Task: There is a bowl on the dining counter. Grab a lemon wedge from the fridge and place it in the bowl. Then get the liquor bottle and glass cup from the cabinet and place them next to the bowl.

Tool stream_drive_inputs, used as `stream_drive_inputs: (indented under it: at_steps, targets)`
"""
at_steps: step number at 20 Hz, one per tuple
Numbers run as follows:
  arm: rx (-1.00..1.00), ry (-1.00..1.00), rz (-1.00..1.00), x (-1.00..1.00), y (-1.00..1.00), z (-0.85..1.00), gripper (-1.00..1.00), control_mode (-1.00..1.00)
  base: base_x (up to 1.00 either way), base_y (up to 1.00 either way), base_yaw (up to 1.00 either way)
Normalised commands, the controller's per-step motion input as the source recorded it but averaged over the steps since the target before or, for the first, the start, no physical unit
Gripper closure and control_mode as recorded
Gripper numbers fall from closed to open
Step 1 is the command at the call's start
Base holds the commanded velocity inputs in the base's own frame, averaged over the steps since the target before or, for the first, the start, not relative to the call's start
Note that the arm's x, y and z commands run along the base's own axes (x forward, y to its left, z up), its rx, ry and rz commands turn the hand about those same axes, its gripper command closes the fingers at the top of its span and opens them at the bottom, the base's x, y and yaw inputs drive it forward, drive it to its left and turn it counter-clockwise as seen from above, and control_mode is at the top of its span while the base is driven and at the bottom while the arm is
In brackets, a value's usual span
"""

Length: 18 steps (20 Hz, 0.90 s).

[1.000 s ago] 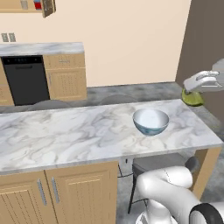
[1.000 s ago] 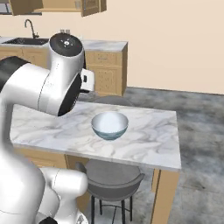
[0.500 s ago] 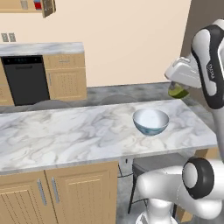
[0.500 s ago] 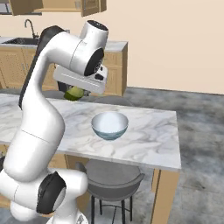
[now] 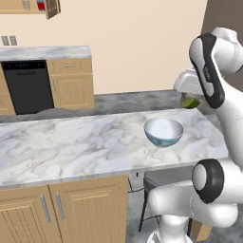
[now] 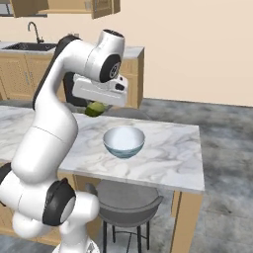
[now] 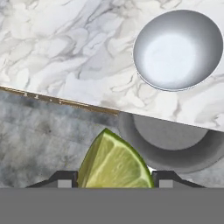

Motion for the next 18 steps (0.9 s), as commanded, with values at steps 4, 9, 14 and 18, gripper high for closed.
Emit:
stream_drive_inputs:
  at_steps: [4, 9, 14, 18]
  targets:
    - [-0.10, -0.02, 0.00, 0.29, -0.09, -0.36, 1.00, -1.00, 0.00, 0.00, 0.00]
    - [-0.04, 0.00, 0.00, 0.51, -0.14, -0.33, 1.00, -1.00, 0.00, 0.00, 0.00]
    - [-0.05, -0.02, 0.00, 0.62, -0.16, -0.39, 1.00, -1.00, 0.00, 0.00, 0.00]
    - [-0.08, -0.01, 0.00, 0.57, -0.11, -0.46, 1.00, -1.00, 0.00, 0.00, 0.00]
